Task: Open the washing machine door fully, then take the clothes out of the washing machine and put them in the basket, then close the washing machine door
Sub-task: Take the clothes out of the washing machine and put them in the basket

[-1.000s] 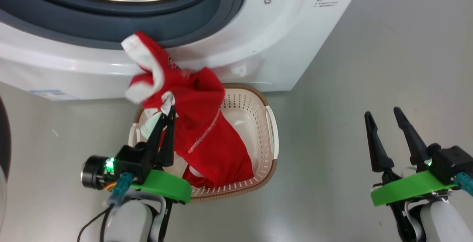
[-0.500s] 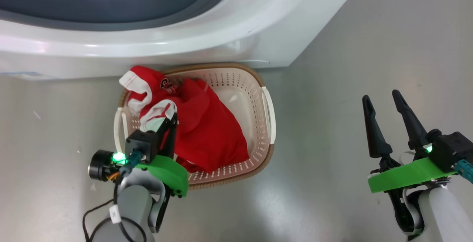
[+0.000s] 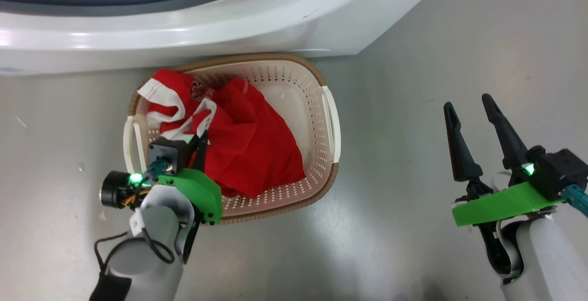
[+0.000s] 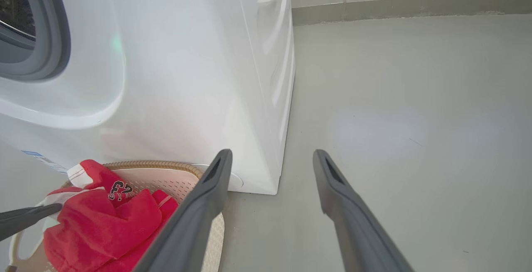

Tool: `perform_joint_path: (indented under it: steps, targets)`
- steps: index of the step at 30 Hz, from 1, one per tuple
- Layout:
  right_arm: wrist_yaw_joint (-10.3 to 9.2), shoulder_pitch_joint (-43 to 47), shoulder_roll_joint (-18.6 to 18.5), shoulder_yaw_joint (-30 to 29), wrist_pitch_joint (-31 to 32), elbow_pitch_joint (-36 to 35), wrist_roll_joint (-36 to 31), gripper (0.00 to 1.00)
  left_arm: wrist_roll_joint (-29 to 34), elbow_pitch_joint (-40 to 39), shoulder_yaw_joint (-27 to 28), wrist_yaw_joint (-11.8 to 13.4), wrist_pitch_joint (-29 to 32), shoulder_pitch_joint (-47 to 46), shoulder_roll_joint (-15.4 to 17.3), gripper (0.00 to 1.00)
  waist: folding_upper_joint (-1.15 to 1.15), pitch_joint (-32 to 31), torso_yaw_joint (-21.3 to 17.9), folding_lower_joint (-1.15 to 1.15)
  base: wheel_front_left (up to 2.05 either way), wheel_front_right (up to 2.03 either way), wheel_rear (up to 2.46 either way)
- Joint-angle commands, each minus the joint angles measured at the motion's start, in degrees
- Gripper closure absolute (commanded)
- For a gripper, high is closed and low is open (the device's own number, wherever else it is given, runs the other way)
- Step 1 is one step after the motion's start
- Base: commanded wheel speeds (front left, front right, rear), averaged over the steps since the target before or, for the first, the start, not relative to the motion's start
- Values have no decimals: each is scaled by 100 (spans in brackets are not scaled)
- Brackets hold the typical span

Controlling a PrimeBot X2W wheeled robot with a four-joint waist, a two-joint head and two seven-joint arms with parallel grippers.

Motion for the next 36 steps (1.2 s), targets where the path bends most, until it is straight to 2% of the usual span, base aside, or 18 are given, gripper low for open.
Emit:
perform_joint_path:
  steps: [1, 5, 10, 12, 13, 15, 16, 17, 27, 36]
  targets:
    - [28, -8, -41, 164, -37, -141, -37, 0, -49, 94, 73, -49, -29, -20, 114, 100, 0, 88, -10, 0, 0, 0, 0]
    - [28, -63, -47, 222, -37, -127, -41, 0, -286, 511, 74, -186, -29, -196, 114, 100, 0, 164, -52, 0, 0, 0, 0]
    - [28, -104, -36, 260, -37, -110, -47, 0, -418, 704, 50, -194, -29, -319, 114, 98, 0, 203, -82, 0, 0, 0, 0]
    - [28, -108, -33, 247, -37, -106, -52, 0, -448, 718, 31, -187, -29, -327, 114, 78, 0, 204, -79, 0, 0, 0, 0]
    - [28, -108, -33, 247, -37, -106, -52, 0, -448, 718, 31, -187, -29, -327, 114, 78, 0, 204, -79, 0, 0, 0, 0]
    - [28, -110, -38, 235, -37, -101, -56, 0, -471, 721, 15, -174, -29, -330, 114, 52, 0, 197, -71, 0, 0, 0, 0]
    - [28, -112, -43, 227, -37, -97, -55, 0, -487, 722, 10, -174, -29, -327, 114, 24, 0, 189, -65, 0, 0, 0, 0]
    - [28, -113, -47, 218, -37, -94, -55, 0, -498, 714, 4, -168, -29, -322, 114, 0, 0, 176, -59, 0, 0, 0, 0]
    - [28, -49, -60, 177, -37, -12, -60, 0, -599, 403, 98, -139, -29, -66, 114, 0, 0, -191, 31, 0, 0, 0, 0]
    - [28, 162, -65, 144, -37, 115, -43, 0, -280, -398, 601, -161, -29, 595, 117, 0, 0, -884, 106, 0, 0, 0, 0]
